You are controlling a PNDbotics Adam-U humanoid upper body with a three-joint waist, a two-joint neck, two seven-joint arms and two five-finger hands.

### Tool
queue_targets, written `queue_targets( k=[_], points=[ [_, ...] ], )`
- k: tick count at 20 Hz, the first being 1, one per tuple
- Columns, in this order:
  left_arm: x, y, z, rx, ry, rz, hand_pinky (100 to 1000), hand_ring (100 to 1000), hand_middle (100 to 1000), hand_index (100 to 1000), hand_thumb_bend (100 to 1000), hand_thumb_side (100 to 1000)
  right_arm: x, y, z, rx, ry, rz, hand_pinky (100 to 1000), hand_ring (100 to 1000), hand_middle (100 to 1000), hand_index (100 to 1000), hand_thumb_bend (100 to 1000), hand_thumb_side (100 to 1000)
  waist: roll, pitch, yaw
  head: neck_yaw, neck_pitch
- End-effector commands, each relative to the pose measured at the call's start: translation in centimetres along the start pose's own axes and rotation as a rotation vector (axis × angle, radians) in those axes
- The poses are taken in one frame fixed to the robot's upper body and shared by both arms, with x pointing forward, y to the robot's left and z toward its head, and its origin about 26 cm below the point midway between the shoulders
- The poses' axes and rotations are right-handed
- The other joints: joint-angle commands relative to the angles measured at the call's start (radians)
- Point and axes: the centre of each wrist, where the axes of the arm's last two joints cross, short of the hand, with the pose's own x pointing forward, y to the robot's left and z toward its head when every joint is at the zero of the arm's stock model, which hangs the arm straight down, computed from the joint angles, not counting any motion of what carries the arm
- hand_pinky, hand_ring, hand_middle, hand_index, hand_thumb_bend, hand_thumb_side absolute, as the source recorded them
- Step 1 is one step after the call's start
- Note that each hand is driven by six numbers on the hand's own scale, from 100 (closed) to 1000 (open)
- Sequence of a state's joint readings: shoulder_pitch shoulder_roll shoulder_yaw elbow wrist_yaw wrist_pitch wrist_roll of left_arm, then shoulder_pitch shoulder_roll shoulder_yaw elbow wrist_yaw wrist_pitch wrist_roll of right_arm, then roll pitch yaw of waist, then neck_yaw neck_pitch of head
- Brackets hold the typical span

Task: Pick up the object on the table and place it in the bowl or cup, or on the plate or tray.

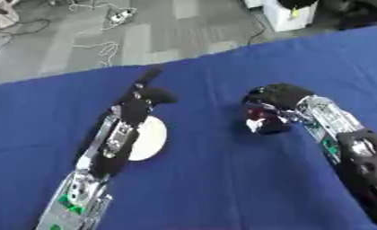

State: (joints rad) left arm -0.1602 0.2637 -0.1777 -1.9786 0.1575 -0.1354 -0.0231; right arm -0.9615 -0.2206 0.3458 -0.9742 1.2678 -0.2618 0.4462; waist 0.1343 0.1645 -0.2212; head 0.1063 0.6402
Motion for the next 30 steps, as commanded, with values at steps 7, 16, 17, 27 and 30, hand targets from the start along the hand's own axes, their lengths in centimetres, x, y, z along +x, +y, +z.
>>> queue_targets(
  k=[7, 16, 17, 27, 30],
  points=[
    [0.8, 0.3, -0.4, -0.008, -0.038, -0.019, 979, 786, 992, 748, 316, 834, 0.0, 0.4, -0.6, 0.037, 0.004, 0.039, 307, 540, 815, 929, 100, 848, -0.006, -0.011, 0.006, -0.003, 0.001],
    [0.8, 0.3, -0.5, -0.004, -0.046, -0.021, 980, 786, 993, 748, 314, 835, -0.3, 0.1, -0.8, -0.009, 0.022, 0.04, 100, 357, 645, 821, 100, 689, 0.004, -0.003, 0.009, -0.01, 0.01],
    [0.8, 0.3, -0.5, -0.004, -0.046, -0.021, 980, 785, 993, 748, 314, 835, -0.3, 0.1, -0.7, -0.035, 0.026, 0.03, 100, 221, 513, 738, 100, 617, 0.005, -0.002, 0.009, -0.01, 0.01],
    [0.7, 0.2, -0.4, 0.001, -0.05, -0.02, 983, 785, 994, 748, 311, 837, 0.0, -1.3, -0.1, -0.38, 0.006, -0.11, 100, 100, 248, 526, 100, 410, 0.024, 0.006, 0.013, -0.014, 0.015],
    [0.7, 0.2, -0.4, 0.0, -0.052, -0.018, 984, 785, 995, 749, 308, 838, 0.0, -2.1, 0.3, -0.485, -0.02, -0.14, 100, 100, 222, 559, 100, 460, 0.03, 0.008, 0.016, -0.014, 0.014]
  ],
)
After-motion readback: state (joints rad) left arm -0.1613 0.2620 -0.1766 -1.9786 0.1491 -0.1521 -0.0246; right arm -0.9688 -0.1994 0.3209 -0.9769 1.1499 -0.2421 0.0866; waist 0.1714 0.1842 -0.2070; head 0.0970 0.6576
